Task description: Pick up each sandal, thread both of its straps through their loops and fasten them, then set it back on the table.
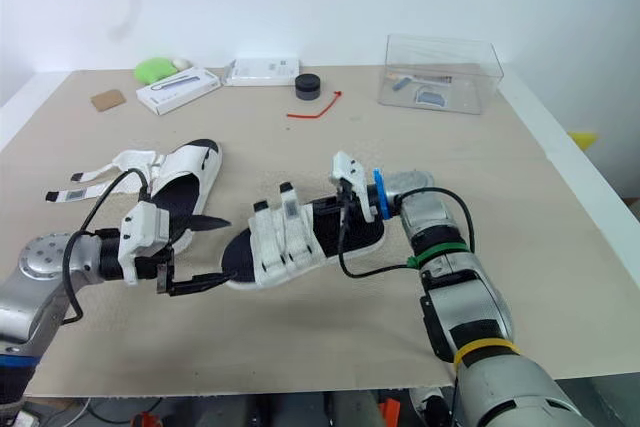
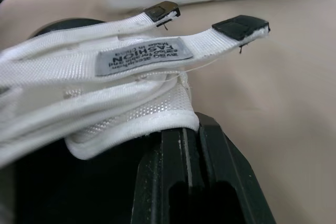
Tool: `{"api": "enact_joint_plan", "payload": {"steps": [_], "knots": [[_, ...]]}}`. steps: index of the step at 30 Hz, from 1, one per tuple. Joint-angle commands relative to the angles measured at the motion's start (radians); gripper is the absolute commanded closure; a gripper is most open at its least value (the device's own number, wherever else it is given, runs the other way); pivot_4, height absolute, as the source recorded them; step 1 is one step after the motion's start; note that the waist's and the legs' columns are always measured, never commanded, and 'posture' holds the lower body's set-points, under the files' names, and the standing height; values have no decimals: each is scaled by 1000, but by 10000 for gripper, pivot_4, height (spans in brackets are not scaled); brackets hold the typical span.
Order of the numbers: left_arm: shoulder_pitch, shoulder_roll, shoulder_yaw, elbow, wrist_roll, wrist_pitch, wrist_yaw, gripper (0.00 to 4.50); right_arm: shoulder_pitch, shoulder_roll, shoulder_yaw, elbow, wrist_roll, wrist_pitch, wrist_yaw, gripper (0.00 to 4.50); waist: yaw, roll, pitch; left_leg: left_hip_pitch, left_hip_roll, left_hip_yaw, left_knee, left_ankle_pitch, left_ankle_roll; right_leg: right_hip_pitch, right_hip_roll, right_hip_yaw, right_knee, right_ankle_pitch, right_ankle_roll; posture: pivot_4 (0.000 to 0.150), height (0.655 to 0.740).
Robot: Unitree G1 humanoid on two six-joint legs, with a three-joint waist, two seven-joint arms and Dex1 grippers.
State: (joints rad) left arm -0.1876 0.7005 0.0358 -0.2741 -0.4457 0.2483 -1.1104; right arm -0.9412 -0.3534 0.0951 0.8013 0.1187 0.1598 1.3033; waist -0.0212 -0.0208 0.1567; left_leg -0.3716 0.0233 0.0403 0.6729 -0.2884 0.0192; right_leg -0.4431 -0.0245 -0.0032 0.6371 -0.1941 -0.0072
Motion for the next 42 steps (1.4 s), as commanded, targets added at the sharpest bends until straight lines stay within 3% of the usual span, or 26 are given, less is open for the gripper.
{"api": "enact_joint_plan", "payload": {"steps": [1, 7, 12, 18, 26, 27, 28, 35, 39, 42], "knots": [[-5, -22, 21, -38, -39, 32, 50, 0, 24, -29, -175, -176, 92, 159, -256, 43259, 0, 0, 0, 0, 0, 0, 0, 0, 0, 0, 0, 0, 0, 0, 0, 1500, 7400], [17, -40, -9, -81, -40, 54, 80, 0, 182, 14, -408, -471, 84, 369, -831, 43259, 2, -1, 0, -1, 0, -2, 0, 0, -7, 0, -1, -1, 0, 0, 0, 1500, 7400], [-6, -67, -28, -90, -47, 54, 89, 0, 292, 102, -515, -680, 70, 483, -1166, 43259, -1, -1, 0, -2, -1, -1, 0, 0, -7, -1, 2, 0, 0, 0, 2, 1500, 7400], [-18, -67, -60, -72, -19, 1, 48, 0, 351, 119, -504, -749, 79, 552, -1256, 43259, -3, -1, 0, 0, 0, 1, 0, 0, -8, -1, 6, 3, 0, 0, 2, 1500, 7400], [-55, -92, -92, -4, 29, -46, 56, 0, 358, 102, -500, -769, 127, 587, -1246, 43259, -3, -1, 0, 0, -1, 1, 0, 0, -7, 0, 6, 4, 0, -1, 4, 1500, 7400], [-54, -92, -94, -6, 29, -46, 53, 0, 366, 91, -483, -779, 130, 587, -1224, 37091, -3, -1, 0, 0, -1, 2, 0, 0, -7, 0, 6, 4, 0, -1, 4, 1500, 7400], [-54, -92, -95, -4, 29, -47, 51, 0, 376, 78, -461, -790, 132, 590, -1199, 34774, -3, -1, 0, 0, -1, 2, 0, 0, -7, 0, 6, 5, 0, -1, 4, 1500, 7400], [-41, -86, -87, -7, 37, -53, 61, 0, 478, -86, -386, -935, 214, 702, -972, 245, -2, -1, 0, 0, -1, 2, 0, -1, -6, 0, 5, 4, -1, -2, 5, 1500, 7400], [-11, -91, -72, -24, 56, -55, 107, 0, 614, -296, -382, -1033, 291, 705, -730, 245, 3, -2, 0, -1, -3, 0, 0, -2, -4, 0, 3, 3, -2, -3, 7, 1500, 7400], [3, -108, -63, -41, 85, 34, 223, 0, 663, -436, -389, -1092, 368, 642, -510, 245, 0, -2, 1, -1, -4, 1, 0, -3, -2, 1, 2, 4, -3, -3, 9, 1500, 7400]]}}
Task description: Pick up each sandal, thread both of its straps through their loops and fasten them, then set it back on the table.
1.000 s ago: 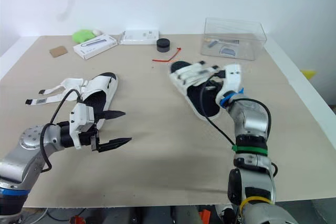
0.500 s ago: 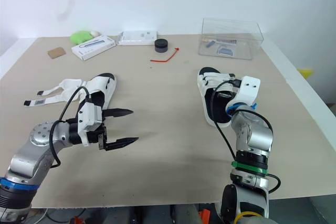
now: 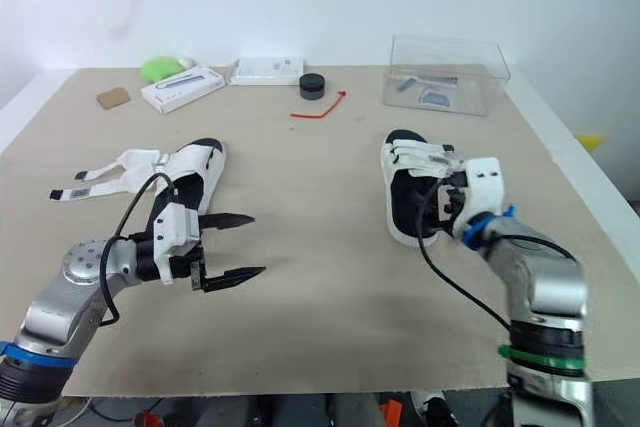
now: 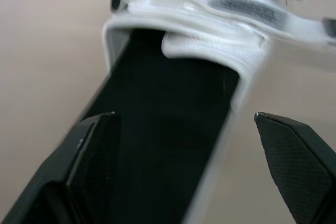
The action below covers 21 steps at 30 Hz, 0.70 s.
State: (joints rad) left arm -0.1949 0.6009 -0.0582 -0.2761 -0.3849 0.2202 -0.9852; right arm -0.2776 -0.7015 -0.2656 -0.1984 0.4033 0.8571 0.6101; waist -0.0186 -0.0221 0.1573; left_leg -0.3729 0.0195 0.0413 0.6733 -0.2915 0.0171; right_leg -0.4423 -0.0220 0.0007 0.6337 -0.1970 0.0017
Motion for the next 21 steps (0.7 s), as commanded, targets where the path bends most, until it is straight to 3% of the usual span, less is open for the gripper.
{"api": "enact_joint_plan", "payload": {"steps": [1, 4, 8, 13, 18, 21], "knots": [[9, -19, 29, -46, 25, 95, 133, 0, -51, -65, -75, -90, 177, -14, 191, 245, -7, -2, 1, 1, 0, 0, 0, -1, 1, 1, 0, 1, 0, -1, 2, 1500, 7400], [-12, -100, 49, -76, 2, 211, 284, 0, -197, 25, -84, -90, 355, 20, 221, 245, -21, -6, 3, 0, 2, 4, 0, -1, 1, 2, 5, 6, -1, 0, 6, 1500, 7400], [-20, -198, 65, -109, 59, 306, 487, 0, -242, 82, 159, -76, 277, -145, 404, 245, -18, -15, 2, 6, 6, 0, 1, 2, 1, 6, 10, 5, -1, 3, 4, 1500, 7400], [-27, -274, 90, -138, 126, 436, 703, 0, -303, 147, 418, 139, 78, -480, 648, 245, -10, -14, 2, 5, 9, 1, 1, 4, -3, 1, 13, 6, 1, 5, -2, 1500, 7400], [-11, -329, 134, -232, 218, 497, 891, 0, -469, 254, 454, 442, -24, -704, 686, 245, -10, -15, 3, 5, 8, 3, 2, 4, -4, 1, 11, 7, 0, 11, -8, 1500, 7400], [6, -360, 146, -275, 241, 544, 952, 0, -516, 278, 455, 516, -51, -741, 691, 245, -3, -15, 3, 5, 8, 3, 1, 5, -5, 1, 10, 7, 0, 12, -8, 1500, 7400]]}}
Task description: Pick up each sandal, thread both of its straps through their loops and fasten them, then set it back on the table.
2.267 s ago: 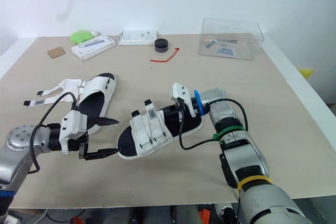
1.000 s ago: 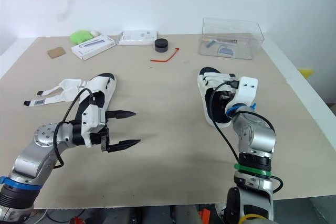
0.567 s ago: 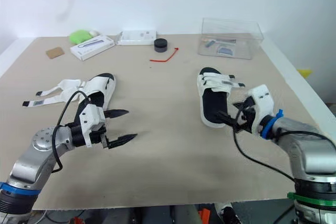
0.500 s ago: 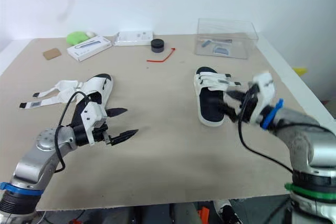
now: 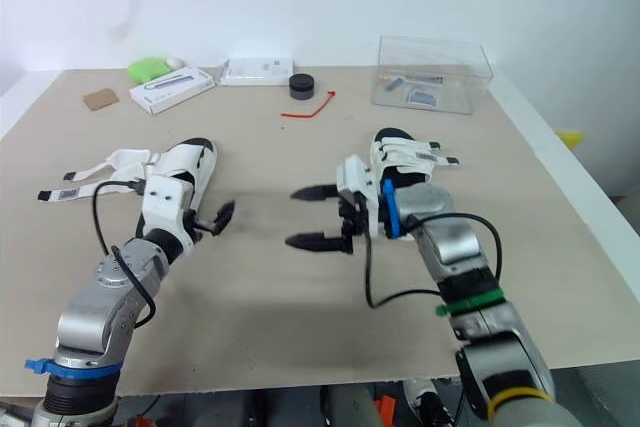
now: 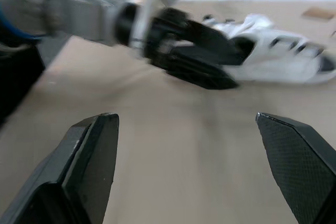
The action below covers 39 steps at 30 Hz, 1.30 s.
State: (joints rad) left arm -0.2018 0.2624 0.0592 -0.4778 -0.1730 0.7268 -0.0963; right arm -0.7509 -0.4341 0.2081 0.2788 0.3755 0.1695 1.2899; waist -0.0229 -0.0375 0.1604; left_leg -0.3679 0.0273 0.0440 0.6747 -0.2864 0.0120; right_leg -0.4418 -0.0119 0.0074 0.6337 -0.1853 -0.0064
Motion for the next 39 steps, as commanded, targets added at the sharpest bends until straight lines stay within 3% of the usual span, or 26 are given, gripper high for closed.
{"api": "enact_joint_plan", "payload": {"steps": [1, 11, 20, 33, 36, 39], "knots": [[14, -32, 33, -81, 29, 56, 75, 0, -51, 13, -14, 49, -30, -59, 17, 245, 2, 0, 0, 0, 0, 0, 0, 0, 0, 0, 0, 0, 0, 0, 0, 1500, 7400], [-92, -66, 36, 71, 4, 73, 53, 0, -51, 48, -8, 95, -82, -147, 30, 245, 4, 0, 0, -1, -3, -1, 0, 1, -3, 0, -6, -2, 0, 2, 1, 1500, 7400], [-242, -52, 30, 322, 24, -1, 15, 0, -49, 63, -18, 103, -100, -175, 4, 245, 2, 0, 0, -1, -3, -2, 0, 3, -5, 0, -6, -2, 0, 2, 1, 1500, 7400], [-335, -28, 5, 539, 61, -134, -36, 0, -67, 62, -63, 48, -37, 121, -87, 245, 3, 0, 0, -2, -4, -4, 0, 4, -7, 0, -10, -5, 1, 3, 1, 1500, 7400], [-326, -26, 14, 548, 58, -139, -41, 8422, -65, 56, -56, 48, -50, 113, -89, 0, 3, 0, 0, -2, -5, -4, 0, 4, -8, 0, -10, -5, 1, 3, 2, 1500, 7400], [-321, -26, 31, 549, 49, -141, -42, 23466, -62, 54, -51, 44, -54, 110, -90, 0, 3, 0, 0, -2, -5, -4, 0, 5, -8, 0, -10, -5, 2, 3, 2, 1500, 7400]]}}
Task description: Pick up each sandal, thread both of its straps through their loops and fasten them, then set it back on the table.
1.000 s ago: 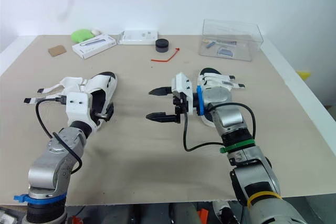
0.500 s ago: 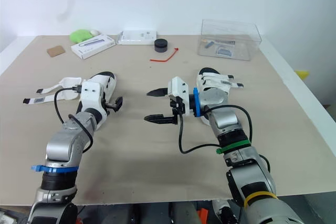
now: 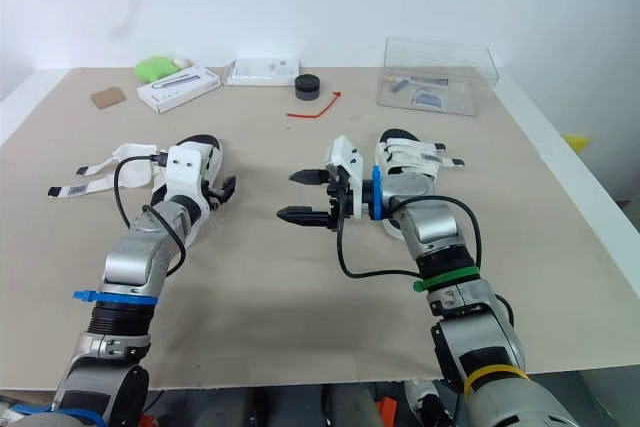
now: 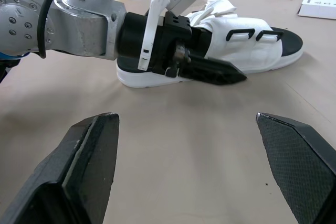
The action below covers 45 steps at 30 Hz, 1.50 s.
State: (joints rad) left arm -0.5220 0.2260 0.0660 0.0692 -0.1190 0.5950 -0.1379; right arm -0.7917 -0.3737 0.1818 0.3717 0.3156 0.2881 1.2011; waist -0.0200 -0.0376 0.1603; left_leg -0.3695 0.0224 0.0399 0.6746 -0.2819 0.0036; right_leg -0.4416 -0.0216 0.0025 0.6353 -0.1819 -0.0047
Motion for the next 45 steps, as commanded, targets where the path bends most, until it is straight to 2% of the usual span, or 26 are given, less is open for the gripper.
{"api": "enact_joint_plan", "payload": {"steps": [1, 2, 3, 5, 11, 18, 21, 25, 34, 40, 45], "knots": [[0, 10, 27, 3, -4, -10, 1, 27308, -21, -6, -24, -49, 5, -8, -2, 0, 0, 0, 0, 0, 0, 0, 0, 0, 0, 0, 0, 0, 0, 0, 0, 1500, 7400], [1, 10, 28, 1, -5, -10, -2, 30501, -20, -6, -23, -49, 4, -9, -1, 0, 0, 0, 0, 0, 0, 0, 0, 0, 0, 0, 0, 0, 0, 0, 0, 1500, 7400], [2, 9, 28, 1, -3, -12, -5, 36793, -19, -6, -22, -50, 2, -9, -1, 0, 0, 0, 0, 0, 0, 0, 0, 0, 0, 0, 0, 0, 0, 0, 0, 1500, 7400], [2, 8, 28, 1, -1, -17, -8, 44599, -20, -5, -20, -48, 0, -9, -2, 0, 0, 0, 0, 0, 0, 0, 0, 0, 0, 0, 0, 0, 0, 0, 0, 1500, 7400], [18, 28, 3, -42, -11, -80, -88, 44599, -29, -6, -23, -41, 7, 2, 7, 0, 0, 0, 0, -1, -1, 0, 0, 0, 0, 0, 0, -1, 0, 0, 1, 1500, 7400], [182, 281, -263, -292, 11, -449, -580, 44599, -27, -35, -33, -50, 16, 33, 31, 0, 0, 1, 0, -3, -1, -1, -1, 0, -1, -2, -2, -2, -2, 0, 1, 1500, 7400], [276, 399, -268, -344, -34, -552, -745, 44599, -5, -50, -31, -70, 11, 27, 32, 0, -2, 1, 1, -4, 0, 0, -1, -1, -1, -2, -2, -2, -4, 0, 1, 1500, 7400], [346, 496, -246, -358, -90, -630, -882, 44599, 18, -69, -35, -101, 16, 41, 22, 0, -2, 2, 1, -3, 2, 1, -1, -1, 0, -2, 0, -2, -4, -1, -1, 1500, 7400], [426, 606, -228, -325, -106, -804, -1044, 44599, 56, -105, -52, -163, 30, 86, 7, 0, -1, 2, 1, -2, 3, 1, -1, -1, 0, -2, 6, -2, -3, -2, -1, 1500, 7400], [423, 615, -232, -304, -113, -870, -1093, 44599, 76, -112, -57, -192, 28, 103, -1, 0, -1, 3, 1, -2, 3, 2, -1, -2, 1, -2, 6, -2, -4, -3, 0, 1500, 7400], [398, 598, -237, -274, -102, -872, -1081, 44599, 82, -115, -55, -203, 29, 110, -4, 0, -1, 3, 1, -2, 4, 2, -1, -2, 1, -2, 7, -2, -3, -3, 0, 1500, 7400]]}}
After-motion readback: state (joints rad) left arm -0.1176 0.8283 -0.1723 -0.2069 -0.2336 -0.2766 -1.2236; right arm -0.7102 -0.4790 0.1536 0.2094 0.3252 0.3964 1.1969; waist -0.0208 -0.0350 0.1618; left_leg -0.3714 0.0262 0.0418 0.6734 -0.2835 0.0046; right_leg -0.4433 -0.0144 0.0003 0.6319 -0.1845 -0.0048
